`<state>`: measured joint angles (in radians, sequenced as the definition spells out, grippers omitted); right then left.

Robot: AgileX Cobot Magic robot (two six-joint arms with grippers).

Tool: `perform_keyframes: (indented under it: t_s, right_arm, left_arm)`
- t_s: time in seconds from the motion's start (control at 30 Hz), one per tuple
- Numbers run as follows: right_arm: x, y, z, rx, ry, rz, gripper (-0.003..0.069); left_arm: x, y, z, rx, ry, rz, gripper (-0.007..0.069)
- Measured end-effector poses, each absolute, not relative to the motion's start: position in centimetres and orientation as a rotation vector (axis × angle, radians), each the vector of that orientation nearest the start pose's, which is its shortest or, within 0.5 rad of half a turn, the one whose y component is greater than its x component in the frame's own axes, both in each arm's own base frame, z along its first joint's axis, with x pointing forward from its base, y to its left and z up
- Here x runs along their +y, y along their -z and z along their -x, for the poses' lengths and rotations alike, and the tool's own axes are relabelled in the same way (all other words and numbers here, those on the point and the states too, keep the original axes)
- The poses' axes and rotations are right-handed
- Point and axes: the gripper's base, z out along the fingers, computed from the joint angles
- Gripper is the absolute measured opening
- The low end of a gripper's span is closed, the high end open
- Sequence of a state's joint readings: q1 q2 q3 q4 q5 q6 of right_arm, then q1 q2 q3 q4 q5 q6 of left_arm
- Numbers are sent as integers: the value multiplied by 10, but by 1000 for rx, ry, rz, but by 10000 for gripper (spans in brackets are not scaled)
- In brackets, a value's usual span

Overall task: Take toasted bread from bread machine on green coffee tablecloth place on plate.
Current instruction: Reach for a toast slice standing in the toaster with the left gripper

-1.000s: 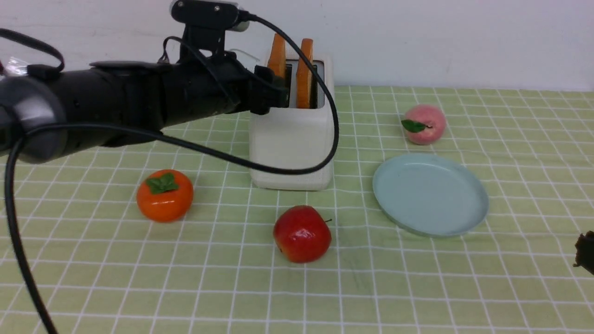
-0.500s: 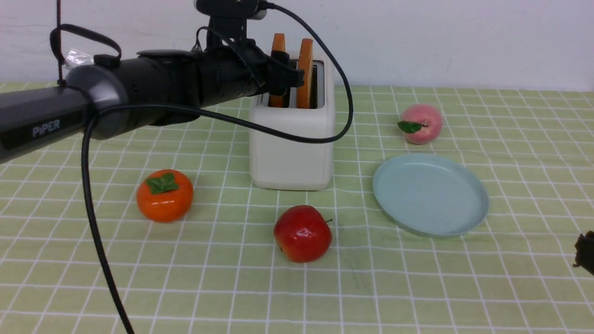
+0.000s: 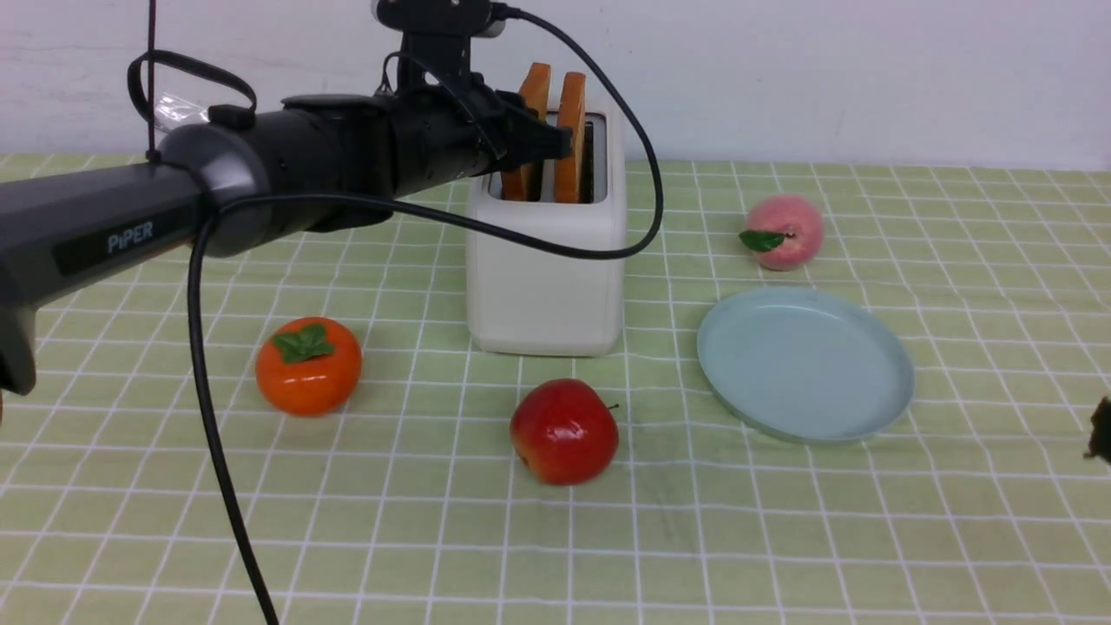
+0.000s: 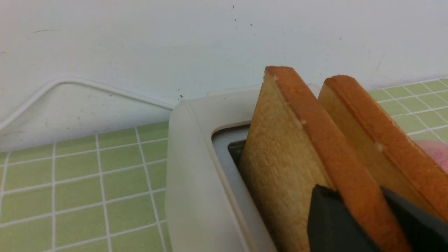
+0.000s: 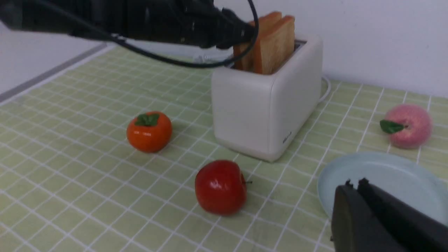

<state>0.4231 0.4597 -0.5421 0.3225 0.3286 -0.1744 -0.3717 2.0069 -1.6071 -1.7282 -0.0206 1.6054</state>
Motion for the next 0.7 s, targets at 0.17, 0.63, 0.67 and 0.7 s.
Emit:
perform_keyframes:
  t_s: [0.17,0.63,0.67,0.7]
  right_arm:
    - [47,-341,-87,1626,-492,292,21]
    - [45,-347,-88,1572,-488,267,33]
    - [45,-347,-88,1572,-488,267,34]
    - [45,-347,-88,1572,-488,267,35]
  left_arm:
    - [-175,-278,-454,1887,320,-219,106]
    - [-174,-289,-450,1864,329,-220,106]
    - [-174,-294,-449,1854,333,-221,106]
    - [-173,-297,-447,1847,336,-220,106]
